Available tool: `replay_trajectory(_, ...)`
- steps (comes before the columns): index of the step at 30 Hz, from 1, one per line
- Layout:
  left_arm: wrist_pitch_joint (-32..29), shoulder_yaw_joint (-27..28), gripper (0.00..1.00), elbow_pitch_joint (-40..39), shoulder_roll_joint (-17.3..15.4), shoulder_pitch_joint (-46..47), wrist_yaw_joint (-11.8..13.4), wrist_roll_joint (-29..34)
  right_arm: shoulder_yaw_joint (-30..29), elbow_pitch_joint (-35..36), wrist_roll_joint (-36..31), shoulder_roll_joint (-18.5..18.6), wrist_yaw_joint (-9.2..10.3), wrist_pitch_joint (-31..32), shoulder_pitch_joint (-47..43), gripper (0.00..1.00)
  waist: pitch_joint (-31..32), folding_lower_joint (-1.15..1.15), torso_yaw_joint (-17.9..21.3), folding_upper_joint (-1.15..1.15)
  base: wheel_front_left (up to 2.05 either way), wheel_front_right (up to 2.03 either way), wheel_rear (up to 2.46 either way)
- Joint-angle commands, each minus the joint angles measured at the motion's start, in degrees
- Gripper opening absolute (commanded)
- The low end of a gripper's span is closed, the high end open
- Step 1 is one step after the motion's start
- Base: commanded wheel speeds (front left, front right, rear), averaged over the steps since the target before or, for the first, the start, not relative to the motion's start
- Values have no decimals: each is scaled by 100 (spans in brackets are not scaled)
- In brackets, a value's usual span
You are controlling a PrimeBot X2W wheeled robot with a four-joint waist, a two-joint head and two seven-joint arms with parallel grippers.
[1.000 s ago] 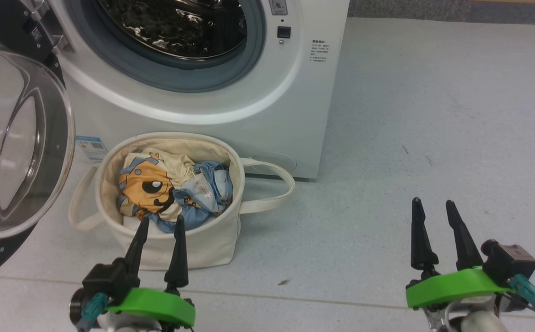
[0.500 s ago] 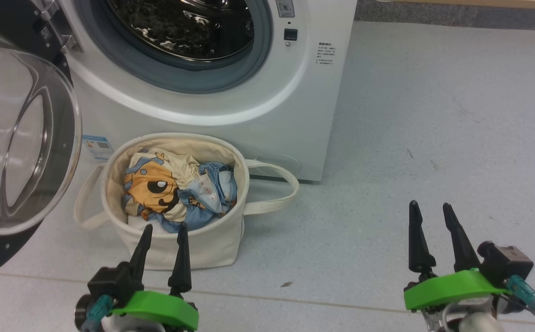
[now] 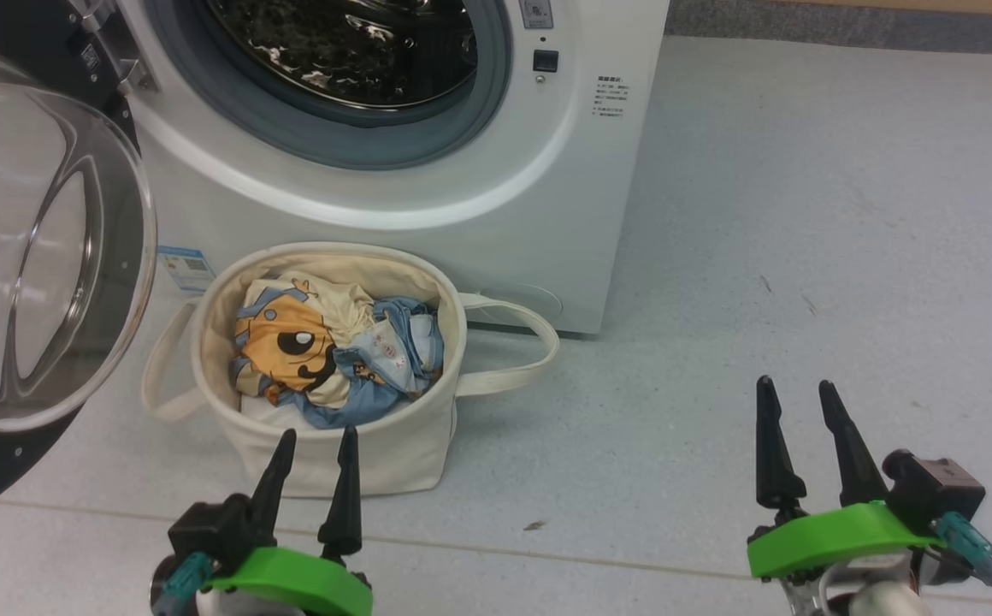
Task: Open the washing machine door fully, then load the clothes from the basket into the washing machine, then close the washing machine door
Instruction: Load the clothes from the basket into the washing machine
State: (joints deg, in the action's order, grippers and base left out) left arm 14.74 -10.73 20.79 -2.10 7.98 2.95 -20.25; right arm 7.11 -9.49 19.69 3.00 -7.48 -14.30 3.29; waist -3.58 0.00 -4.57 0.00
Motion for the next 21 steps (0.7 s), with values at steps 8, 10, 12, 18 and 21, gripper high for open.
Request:
replay_trajectory(8, 26, 147, 100, -159, -77, 228, 50, 148, 141, 167, -21, -13, -1, -70, 163, 100, -42, 0, -7, 0, 126, -180, 54)
replay_trajectory(10, 26, 118, 100, -201, -77, 233, 65, 231, 141, 166, -24, -13, -1, -70, 171, 100, -52, 0, -11, 0, 164, -196, 32)
replay_trajectory(12, 26, 100, 100, -249, -77, 221, 48, 211, 142, 165, -27, -13, -1, -70, 178, 100, -63, 0, -15, 0, 151, -155, 4)
replay_trajectory(18, 26, 94, 100, -298, -77, 224, 98, 218, 149, 164, -41, -13, -1, -70, 199, 100, -101, 0, -31, 0, 112, -112, 0)
replay_trajectory(21, 26, 89, 100, -315, -77, 236, 129, 257, 158, 162, -52, -13, -1, -70, 217, 100, -134, 0, -41, 0, 51, -51, 0)
